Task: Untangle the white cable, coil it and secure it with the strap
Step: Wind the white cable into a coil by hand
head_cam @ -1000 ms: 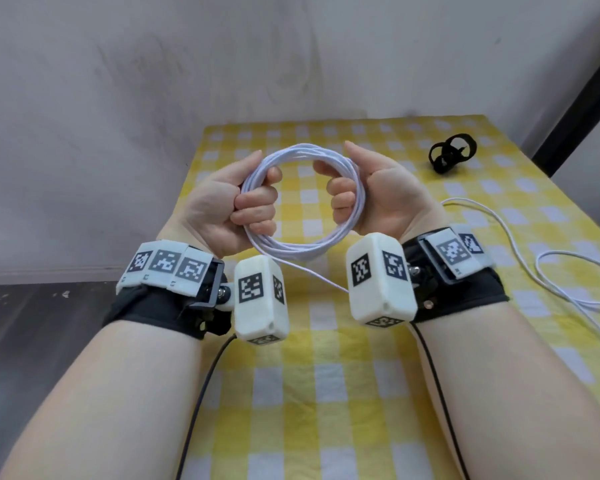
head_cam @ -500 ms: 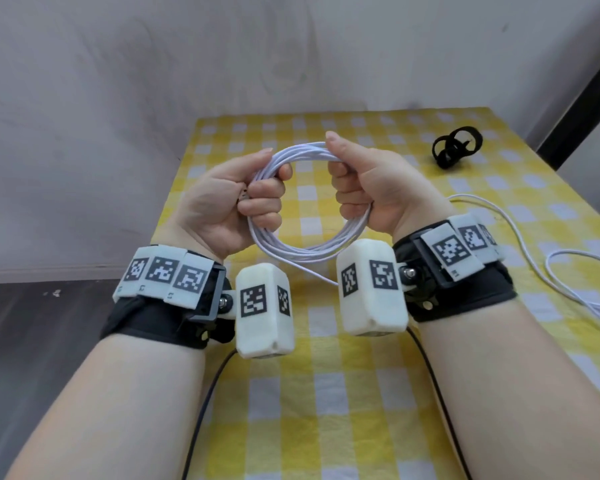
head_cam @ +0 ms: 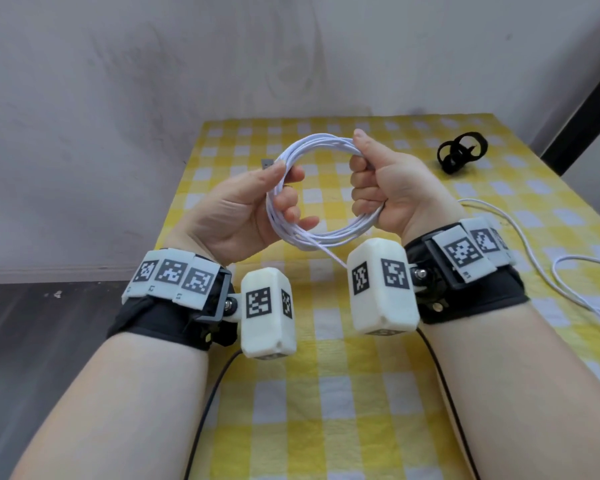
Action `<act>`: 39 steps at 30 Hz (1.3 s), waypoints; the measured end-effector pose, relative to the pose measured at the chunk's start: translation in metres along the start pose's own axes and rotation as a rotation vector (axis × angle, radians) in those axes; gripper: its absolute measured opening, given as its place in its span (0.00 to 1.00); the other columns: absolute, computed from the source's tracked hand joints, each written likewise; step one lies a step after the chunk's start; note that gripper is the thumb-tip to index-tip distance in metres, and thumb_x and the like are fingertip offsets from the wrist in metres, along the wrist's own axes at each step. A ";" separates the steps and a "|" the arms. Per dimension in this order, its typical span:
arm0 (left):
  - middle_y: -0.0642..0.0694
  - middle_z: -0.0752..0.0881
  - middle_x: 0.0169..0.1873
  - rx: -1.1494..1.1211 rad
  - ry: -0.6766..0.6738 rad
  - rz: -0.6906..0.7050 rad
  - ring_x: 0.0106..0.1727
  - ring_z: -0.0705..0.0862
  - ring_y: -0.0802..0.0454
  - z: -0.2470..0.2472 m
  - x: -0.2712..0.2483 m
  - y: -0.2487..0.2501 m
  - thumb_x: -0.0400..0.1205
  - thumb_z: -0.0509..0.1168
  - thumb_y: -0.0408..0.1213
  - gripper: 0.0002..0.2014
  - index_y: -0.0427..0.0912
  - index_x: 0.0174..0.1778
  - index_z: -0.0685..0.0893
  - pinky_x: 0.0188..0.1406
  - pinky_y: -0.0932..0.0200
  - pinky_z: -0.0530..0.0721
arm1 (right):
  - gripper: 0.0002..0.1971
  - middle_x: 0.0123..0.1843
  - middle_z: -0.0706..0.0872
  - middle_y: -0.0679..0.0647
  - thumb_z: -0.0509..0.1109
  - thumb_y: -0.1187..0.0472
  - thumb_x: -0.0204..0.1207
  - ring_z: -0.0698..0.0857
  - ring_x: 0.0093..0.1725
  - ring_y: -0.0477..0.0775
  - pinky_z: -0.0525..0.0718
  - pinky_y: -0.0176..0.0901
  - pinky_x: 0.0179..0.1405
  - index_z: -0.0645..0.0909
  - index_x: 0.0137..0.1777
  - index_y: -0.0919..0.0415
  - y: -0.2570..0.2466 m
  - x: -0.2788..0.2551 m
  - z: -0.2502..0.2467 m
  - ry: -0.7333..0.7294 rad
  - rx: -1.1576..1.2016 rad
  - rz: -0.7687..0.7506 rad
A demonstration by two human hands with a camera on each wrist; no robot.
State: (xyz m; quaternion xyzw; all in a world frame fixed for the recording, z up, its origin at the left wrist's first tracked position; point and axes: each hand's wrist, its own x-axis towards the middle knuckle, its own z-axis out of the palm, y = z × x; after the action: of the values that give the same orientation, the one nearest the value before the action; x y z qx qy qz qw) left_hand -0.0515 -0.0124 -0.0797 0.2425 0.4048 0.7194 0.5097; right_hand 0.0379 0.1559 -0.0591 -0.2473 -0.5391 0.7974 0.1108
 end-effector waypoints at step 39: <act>0.58 0.61 0.15 0.297 0.182 -0.209 0.12 0.59 0.64 0.017 -0.007 0.017 0.86 0.52 0.47 0.17 0.43 0.36 0.74 0.13 0.69 0.68 | 0.14 0.26 0.70 0.46 0.65 0.46 0.80 0.63 0.22 0.43 0.63 0.32 0.19 0.83 0.47 0.56 0.002 -0.017 0.014 -0.282 -0.576 -0.107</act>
State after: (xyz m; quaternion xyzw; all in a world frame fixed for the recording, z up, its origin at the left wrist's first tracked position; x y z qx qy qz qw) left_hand -0.0455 -0.0158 -0.0556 0.2058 0.5738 0.6138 0.5016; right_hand 0.0455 0.1362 -0.0518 -0.1269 -0.7649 0.6315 0.0022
